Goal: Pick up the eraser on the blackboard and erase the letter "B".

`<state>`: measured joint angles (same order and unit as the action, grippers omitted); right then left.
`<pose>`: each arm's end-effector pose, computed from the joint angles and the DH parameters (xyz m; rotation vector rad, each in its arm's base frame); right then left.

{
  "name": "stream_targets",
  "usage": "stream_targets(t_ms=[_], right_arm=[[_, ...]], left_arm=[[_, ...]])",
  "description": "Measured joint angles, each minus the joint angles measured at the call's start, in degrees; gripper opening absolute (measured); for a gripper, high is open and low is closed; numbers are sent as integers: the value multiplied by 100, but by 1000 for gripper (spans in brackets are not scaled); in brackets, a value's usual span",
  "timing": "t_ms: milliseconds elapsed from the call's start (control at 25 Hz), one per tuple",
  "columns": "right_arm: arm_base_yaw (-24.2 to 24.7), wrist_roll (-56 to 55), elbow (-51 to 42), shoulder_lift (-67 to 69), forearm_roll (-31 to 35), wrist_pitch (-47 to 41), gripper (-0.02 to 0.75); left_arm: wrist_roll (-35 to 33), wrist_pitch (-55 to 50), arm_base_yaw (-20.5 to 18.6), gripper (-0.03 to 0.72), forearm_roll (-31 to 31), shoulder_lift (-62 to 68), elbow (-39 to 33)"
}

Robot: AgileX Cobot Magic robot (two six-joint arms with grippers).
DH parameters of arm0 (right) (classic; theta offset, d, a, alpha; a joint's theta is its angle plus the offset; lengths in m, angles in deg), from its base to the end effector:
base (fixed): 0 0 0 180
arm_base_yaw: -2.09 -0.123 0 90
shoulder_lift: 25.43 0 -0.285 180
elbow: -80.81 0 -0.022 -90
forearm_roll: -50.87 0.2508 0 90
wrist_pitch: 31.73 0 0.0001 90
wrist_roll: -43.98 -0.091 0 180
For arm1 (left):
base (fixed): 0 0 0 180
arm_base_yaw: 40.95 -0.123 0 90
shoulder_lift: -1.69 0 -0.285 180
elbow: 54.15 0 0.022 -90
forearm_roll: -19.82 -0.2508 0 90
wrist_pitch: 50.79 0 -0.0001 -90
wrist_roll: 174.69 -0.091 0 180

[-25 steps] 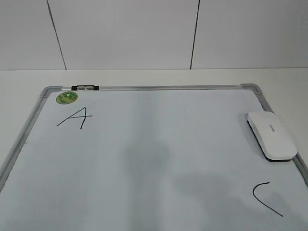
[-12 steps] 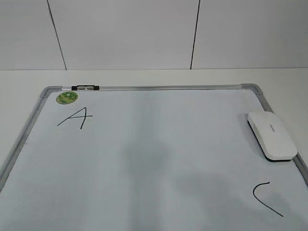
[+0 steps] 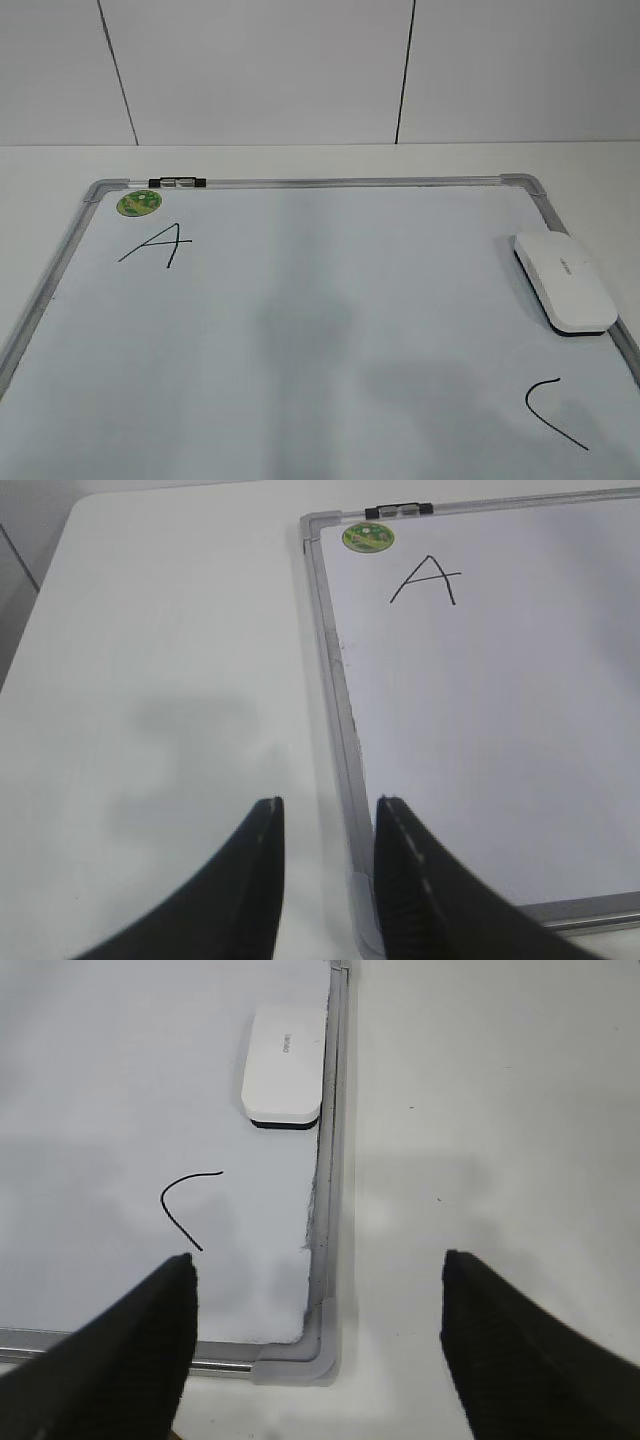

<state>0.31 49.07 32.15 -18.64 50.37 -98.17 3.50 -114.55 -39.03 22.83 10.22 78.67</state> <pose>-0.0117 -0.0011 0.2689 -0.1265 2.1239 -0.0447 -0.0081 -0.0040 0.2800 0.0723 2.0834 -0.0644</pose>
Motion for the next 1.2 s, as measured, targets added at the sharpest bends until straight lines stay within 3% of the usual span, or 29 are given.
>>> stream_targets(t_ms=[1200], right_arm=[[0, 0, 0, 0, 0, 3, 585]], left_arm=[[0, 0, 0, 236, 0, 0, 0]])
